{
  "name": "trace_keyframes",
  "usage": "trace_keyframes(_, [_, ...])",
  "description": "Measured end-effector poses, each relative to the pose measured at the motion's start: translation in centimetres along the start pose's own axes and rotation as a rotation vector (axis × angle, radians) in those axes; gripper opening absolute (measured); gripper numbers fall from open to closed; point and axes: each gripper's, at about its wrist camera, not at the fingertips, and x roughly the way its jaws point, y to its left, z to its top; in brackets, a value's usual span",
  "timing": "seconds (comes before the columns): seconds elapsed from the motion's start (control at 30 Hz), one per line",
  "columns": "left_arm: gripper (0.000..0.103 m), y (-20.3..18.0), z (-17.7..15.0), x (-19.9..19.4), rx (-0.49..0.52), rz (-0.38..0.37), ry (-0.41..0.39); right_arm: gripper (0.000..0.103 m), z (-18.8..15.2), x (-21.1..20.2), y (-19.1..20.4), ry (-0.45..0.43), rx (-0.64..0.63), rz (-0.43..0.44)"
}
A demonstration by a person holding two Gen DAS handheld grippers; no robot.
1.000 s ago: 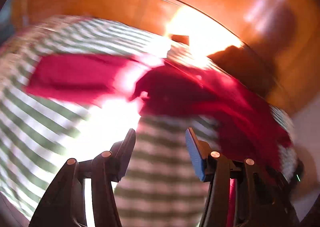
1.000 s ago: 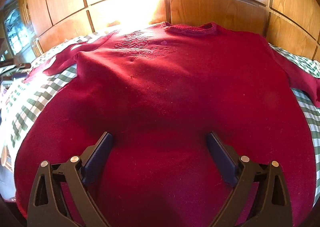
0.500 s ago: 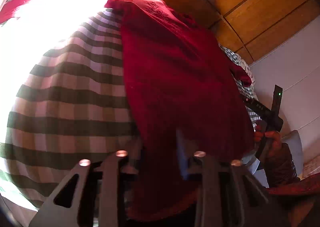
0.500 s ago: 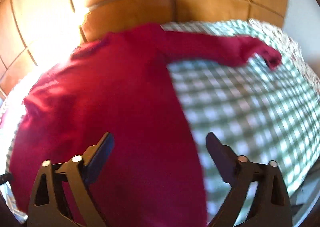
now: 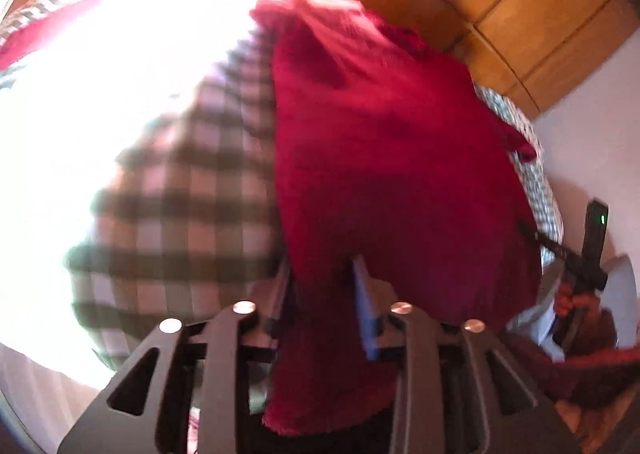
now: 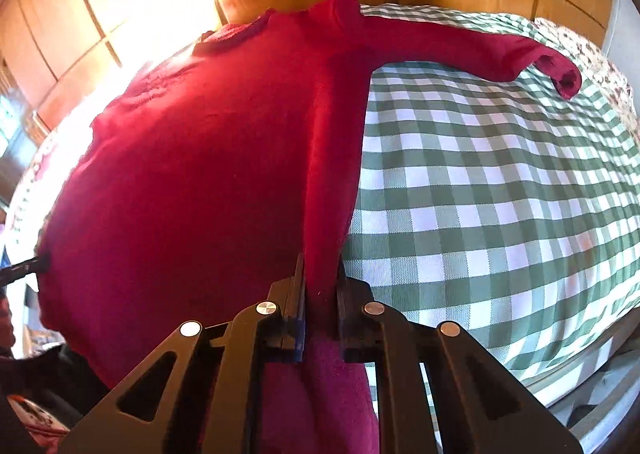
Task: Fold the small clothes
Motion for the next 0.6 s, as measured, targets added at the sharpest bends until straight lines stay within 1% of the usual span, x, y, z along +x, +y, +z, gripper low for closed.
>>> trace_keyframes(0.03, [0.033, -0.3, 0.6, -0.5, 0.008, 0.008, -0.035, 0.023, 0.4, -0.1, -0.5, -0.009, 0.016, -0.002])
trace_keyframes(0.07, [0.034, -0.7, 1.5, -1.1, 0.017, 0.007, -0.074, 0.042, 1.0, -0.3, -1.3, -0.03, 0.034, -0.024])
trace_keyframes(0.1, [0.035, -1.1, 2.4, -1.5, 0.023, 0.002, -0.107, 0.052, 1.1, -0.7, -1.9, -0.051, 0.065, -0.036])
trace_keyframes(0.13, [0.036, -1.4, 3.1, -1.5, 0.031, -0.002, -0.132, 0.058, 1.5, -1.0, -2.7, -0.072, 0.107, -0.039])
trace_keyframes(0.2, [0.038, -2.8, 5.0, -0.9, 0.065, 0.009, -0.167, 0.058, 2.9, -1.0, -5.2, -0.106, 0.207, -0.043])
trace_keyframes(0.23, [0.041, -3.6, 5.8, -0.4, 0.087, 0.019, -0.178, 0.058, 3.8, -0.8, -6.6, -0.127, 0.258, -0.05])
trace_keyframes(0.3, [0.044, -5.1, 7.4, 1.2, 0.132, 0.035, -0.181, 0.058, 5.6, -0.1, -9.4, -0.157, 0.353, -0.055])
trace_keyframes(0.33, [0.047, -5.9, 8.1, 2.4, 0.146, 0.061, -0.176, 0.058, 6.4, 0.2, -10.5, -0.167, 0.389, -0.056])
trace_keyframes(0.43, [0.047, -8.3, 10.0, 5.4, 0.174, 0.06, -0.138, 0.058, 9.0, 0.5, -14.8, -0.236, 0.546, -0.031])
trace_keyframes(0.5, [0.047, -9.1, 10.7, 7.2, 0.196, 0.076, -0.113, 0.058, 10.6, 0.2, -17.8, -0.295, 0.657, -0.009])
trace_keyframes(0.57, [0.048, -9.8, 10.8, 8.9, 0.204, 0.08, -0.083, 0.058, 11.6, 0.3, -20.5, -0.335, 0.768, 0.034])
trace_keyframes(0.6, [0.048, -9.9, 10.8, 9.4, 0.206, 0.086, -0.076, 0.058, 12.3, 0.8, -22.5, -0.351, 0.851, 0.062])
